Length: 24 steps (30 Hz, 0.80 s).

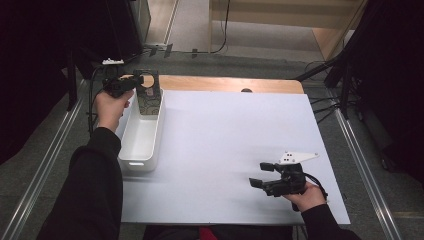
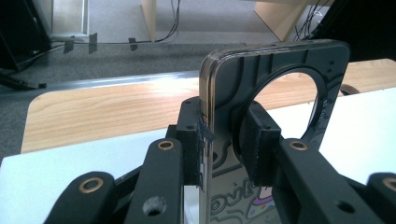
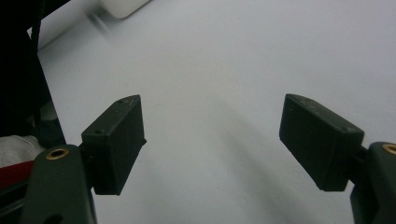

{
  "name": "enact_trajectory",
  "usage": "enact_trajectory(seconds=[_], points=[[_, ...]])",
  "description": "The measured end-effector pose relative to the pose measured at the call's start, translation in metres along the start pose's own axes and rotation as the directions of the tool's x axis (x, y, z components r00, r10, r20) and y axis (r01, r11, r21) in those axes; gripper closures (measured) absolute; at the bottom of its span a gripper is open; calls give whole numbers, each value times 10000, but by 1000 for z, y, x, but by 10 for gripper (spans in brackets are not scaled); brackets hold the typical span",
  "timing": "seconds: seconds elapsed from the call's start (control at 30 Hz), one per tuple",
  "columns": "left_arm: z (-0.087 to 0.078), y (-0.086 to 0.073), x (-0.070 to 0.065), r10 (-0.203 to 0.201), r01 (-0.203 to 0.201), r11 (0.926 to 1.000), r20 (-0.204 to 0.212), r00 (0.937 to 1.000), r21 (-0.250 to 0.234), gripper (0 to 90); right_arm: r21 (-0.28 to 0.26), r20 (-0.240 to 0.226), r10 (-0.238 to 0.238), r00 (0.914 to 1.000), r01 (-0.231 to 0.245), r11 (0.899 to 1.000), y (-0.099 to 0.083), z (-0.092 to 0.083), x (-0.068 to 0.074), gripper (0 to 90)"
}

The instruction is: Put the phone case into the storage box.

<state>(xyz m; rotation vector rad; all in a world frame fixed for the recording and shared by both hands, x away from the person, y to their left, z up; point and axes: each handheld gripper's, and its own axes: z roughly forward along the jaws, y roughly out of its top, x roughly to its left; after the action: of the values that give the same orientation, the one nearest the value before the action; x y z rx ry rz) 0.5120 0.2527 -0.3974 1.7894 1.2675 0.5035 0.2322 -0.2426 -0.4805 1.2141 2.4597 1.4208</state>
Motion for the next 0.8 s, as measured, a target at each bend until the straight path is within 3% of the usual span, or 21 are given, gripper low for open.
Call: enact_trajectory(seconds=[0.53,0.8], points=[[7,-5,0,349,-349,9992,11,9994,190,707,9,23,13,10000,-13,10000,0,1,0,214],[11,-9,1,259,-261,9991,64,9996,336,706,45,18,14,10000,-14,10000,0,1,0,214]])
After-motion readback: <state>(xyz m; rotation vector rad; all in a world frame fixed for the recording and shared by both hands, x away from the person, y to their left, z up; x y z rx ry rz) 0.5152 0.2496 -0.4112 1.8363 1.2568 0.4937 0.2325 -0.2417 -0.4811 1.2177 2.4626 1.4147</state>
